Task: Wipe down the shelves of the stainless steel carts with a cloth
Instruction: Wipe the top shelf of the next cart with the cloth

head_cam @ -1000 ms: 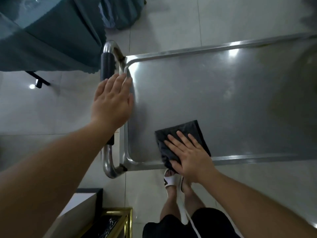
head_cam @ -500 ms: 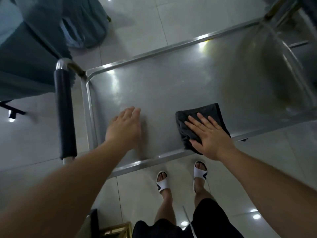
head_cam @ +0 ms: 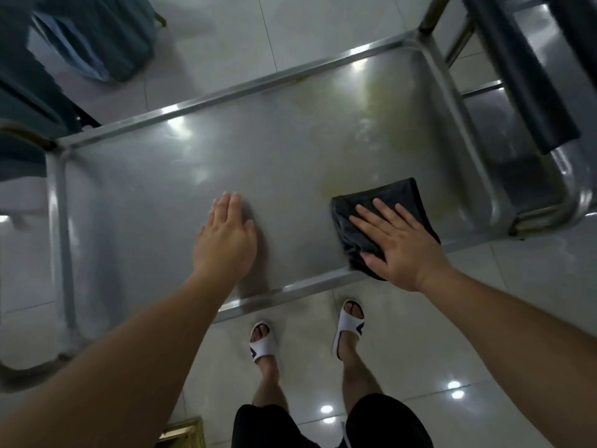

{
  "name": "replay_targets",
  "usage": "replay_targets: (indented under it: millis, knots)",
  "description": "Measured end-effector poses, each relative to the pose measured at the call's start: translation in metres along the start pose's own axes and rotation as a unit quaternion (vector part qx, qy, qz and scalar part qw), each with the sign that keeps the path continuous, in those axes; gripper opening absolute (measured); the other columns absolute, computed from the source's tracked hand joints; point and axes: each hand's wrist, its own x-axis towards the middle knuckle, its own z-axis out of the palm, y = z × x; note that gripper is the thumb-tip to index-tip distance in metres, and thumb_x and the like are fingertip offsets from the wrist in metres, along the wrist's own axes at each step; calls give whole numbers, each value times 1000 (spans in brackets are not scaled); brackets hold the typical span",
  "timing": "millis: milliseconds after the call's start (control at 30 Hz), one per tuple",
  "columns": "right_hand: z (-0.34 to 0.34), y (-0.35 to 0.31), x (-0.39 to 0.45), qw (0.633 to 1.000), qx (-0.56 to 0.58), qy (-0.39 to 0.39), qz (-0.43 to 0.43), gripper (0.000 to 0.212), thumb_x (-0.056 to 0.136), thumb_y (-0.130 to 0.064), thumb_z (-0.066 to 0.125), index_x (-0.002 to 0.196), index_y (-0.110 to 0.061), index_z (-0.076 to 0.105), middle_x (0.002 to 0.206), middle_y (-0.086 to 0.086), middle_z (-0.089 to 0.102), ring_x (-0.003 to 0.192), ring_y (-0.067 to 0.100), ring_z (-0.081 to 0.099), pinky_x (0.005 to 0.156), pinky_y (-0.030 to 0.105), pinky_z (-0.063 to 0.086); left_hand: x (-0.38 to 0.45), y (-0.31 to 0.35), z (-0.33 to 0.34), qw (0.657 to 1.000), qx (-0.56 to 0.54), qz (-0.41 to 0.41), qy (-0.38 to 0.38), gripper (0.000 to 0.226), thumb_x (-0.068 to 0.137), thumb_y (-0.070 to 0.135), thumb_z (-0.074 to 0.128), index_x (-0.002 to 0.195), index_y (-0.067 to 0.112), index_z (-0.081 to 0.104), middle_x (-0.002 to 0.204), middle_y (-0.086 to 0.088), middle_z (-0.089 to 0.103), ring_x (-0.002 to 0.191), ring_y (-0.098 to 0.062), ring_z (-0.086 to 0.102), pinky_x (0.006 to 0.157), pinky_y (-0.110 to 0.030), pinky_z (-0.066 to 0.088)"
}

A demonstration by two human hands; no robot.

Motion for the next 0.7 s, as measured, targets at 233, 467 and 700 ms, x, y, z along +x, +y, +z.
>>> replay_targets:
  millis: [233, 467, 700]
  knots:
    - [-15, 103, -29, 996, 1, 17, 88, 72, 97, -57, 31, 164, -31, 27, 172, -9, 20, 160, 19, 10, 128, 49, 11, 30, -7, 15, 996, -3, -59, 67, 64, 110, 45, 35, 168, 25, 17, 177, -2, 10, 163, -24, 9, 130, -46, 13]
    - [-9, 89, -10, 913, 83, 81, 390, 70, 102, -58, 22, 165, -27, 20, 174, -1, 13, 160, 27, 2, 128, 56, 3, 61, -35, 16, 988, 11, -79, 131, 63, 110, 49, 26, 168, 28, 12, 178, 1, 6, 163, -19, 2, 131, -43, 6]
    - [4, -47, 29, 952, 57, 93, 286, 72, 102, -56, 34, 165, -20, 26, 172, 6, 22, 159, 34, 14, 126, 58, 13, 73, -40, 37, 982, -10, -87, 170, 64, 108, 46, 29, 169, 29, 16, 177, 7, 10, 163, -12, 1, 131, -38, 0]
